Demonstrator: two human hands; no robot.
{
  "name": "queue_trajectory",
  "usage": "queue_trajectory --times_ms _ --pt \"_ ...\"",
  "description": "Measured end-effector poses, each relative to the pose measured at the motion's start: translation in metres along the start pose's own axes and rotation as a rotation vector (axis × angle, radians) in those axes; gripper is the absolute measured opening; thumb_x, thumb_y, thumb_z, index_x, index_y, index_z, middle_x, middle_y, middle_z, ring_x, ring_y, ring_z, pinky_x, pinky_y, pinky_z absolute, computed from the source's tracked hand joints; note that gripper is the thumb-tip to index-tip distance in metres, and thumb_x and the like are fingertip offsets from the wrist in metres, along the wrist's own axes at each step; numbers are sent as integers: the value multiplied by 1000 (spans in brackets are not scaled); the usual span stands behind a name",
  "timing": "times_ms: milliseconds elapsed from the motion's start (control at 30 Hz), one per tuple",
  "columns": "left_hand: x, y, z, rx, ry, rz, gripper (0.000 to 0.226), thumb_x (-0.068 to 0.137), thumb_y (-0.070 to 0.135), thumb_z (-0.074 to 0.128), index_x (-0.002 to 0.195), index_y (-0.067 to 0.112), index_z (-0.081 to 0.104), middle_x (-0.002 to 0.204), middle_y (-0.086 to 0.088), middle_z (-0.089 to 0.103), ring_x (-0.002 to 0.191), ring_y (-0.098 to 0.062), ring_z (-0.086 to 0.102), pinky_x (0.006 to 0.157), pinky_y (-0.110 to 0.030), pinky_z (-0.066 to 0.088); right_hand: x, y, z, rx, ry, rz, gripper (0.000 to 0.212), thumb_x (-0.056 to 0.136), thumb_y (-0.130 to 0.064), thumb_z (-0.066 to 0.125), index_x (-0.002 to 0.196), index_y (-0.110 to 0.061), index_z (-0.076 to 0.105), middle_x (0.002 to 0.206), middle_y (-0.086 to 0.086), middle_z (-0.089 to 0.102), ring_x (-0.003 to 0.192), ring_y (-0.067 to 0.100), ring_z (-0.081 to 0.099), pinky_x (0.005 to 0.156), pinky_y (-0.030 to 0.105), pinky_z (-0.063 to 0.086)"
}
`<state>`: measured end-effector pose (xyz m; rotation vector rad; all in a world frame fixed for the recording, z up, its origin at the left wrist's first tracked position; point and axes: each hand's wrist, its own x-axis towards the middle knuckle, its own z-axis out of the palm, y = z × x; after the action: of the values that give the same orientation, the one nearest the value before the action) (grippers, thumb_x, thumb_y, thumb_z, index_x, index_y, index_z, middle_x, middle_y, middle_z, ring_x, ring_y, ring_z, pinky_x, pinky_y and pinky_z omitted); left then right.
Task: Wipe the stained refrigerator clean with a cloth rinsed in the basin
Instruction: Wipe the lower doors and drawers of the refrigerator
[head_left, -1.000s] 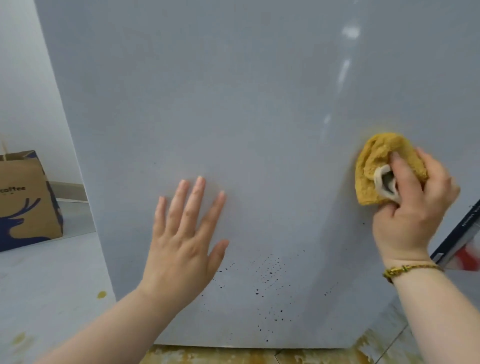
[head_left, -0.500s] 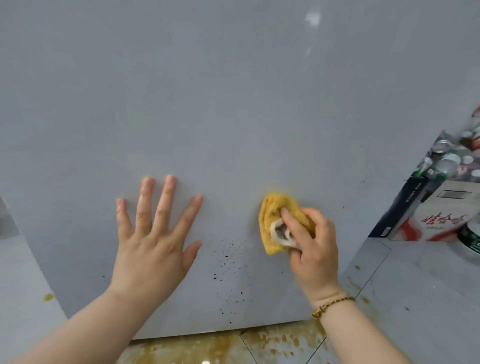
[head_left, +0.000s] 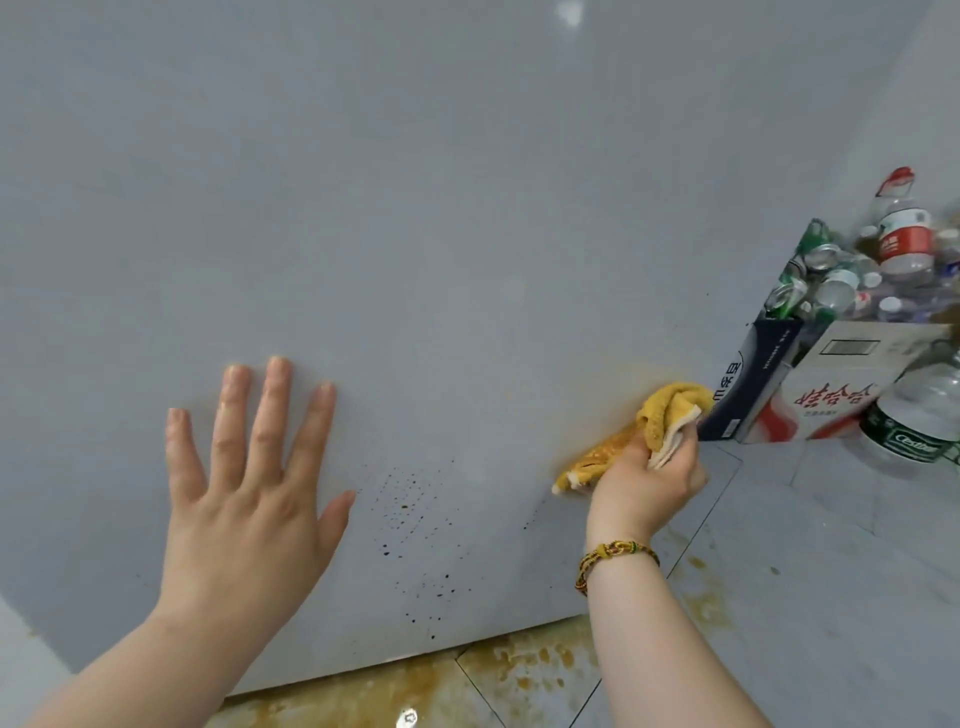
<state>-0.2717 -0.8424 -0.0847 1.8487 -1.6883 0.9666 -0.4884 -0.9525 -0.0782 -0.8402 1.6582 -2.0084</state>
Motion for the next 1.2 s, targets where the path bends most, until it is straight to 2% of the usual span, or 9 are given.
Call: queue_trajectory --times_ms 100,233,467,567,733,800,900,1033,1200 --pt "1 16 -2 -28 24 61 59 89 44 25 141 18 23 146 -14 11 141 -16 -12 112 -48 -2 -2 -26 4 24 -100 -272 50 85 9 47 132 -9 46 111 6 34 98 23 51 75 3 34" --pt "11 29 4 -31 -8 139 57 93 47 4 143 22 19 154 -11 1 141 -18 -13 112 -49 -2 25 -78 15 25 -48 -601 51 79 8 46 128 -3 50 107 6 36 96 15 45 77 -11 25" --pt "10 28 14 -30 11 122 55 94 44 7 138 18 28 153 -1 -15 142 -22 -12 111 -52 -3 72 -40 2 79 117 -34 41 92 -6 46 132 -10 47 131 13 48 113 25 52 71 4 29" --pt "11 29 15 -28 9 135 57 87 42 25 139 19 27 153 0 -17 141 -21 -13 112 -49 -7 52 23 -12 49 62 279 29 94 -11 42 121 -8 53 113 15 57 89 26 58 78 23 46" --pt "9 27 9 -72 -21 137 62 78 38 33 137 20 28 152 5 -18 141 -16 -15 113 -45 -6 43 28 -24 189 -9 736 30 99 -12 34 71 -14 44 78 7 51 53 15 44 36 16 39" --pt "10 27 6 -86 -33 143 63 77 38 33 137 19 29 153 4 -17 141 -15 -15 113 -44 -6 50 13 -17 239 38 606 18 96 -11 37 84 -15 50 94 8 53 58 16 49 42 19 45" --pt "10 29 1 -125 -45 129 62 77 37 33 136 18 30 153 -10 6 141 -12 -14 114 -41 -5 50 -9 -4 100 21 79 38 89 -5 43 125 -15 50 122 15 48 94 24 53 86 32 50" --pt "-2 24 1 -168 -72 85 62 77 34 34 136 17 30 148 -15 15 141 -11 -12 114 -36 -4 8 -2 5 -22 -45 -395 50 81 4 47 131 2 43 116 17 42 108 25 47 85 0 30" --pt "-25 7 8 -151 -127 75 62 74 33 34 134 17 33 149 -14 13 141 -11 -10 114 -38 -5 -26 71 -8 -54 -89 147 51 91 1 45 140 -5 31 135 21 37 117 33 46 82 16 33"
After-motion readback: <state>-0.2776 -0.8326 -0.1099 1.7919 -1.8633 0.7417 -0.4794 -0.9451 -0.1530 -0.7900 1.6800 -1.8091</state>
